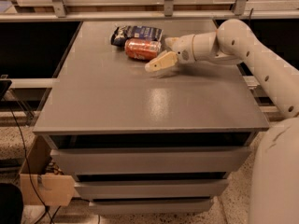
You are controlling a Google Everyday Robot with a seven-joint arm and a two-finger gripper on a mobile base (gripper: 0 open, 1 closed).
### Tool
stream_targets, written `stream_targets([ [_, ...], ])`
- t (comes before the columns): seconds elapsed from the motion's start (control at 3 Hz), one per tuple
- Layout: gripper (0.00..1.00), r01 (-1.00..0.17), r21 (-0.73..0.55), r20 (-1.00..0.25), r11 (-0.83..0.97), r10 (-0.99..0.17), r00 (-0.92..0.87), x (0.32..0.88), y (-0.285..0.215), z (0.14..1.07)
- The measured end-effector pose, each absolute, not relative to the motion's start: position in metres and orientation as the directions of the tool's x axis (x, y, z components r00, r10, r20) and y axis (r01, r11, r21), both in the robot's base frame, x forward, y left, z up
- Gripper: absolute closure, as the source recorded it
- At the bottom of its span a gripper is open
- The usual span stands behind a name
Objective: Move coke can near blue chip bag
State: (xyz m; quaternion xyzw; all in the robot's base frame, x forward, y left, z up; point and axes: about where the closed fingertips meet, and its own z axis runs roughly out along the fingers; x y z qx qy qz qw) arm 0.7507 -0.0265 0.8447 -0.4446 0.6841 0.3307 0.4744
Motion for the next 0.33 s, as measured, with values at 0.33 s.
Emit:
stream_targets([
  [0.33, 0.0, -0.925, 0.03, -0.943, 0.379, -0.295, -0.152, 0.7491, -0.026, 0.8452],
])
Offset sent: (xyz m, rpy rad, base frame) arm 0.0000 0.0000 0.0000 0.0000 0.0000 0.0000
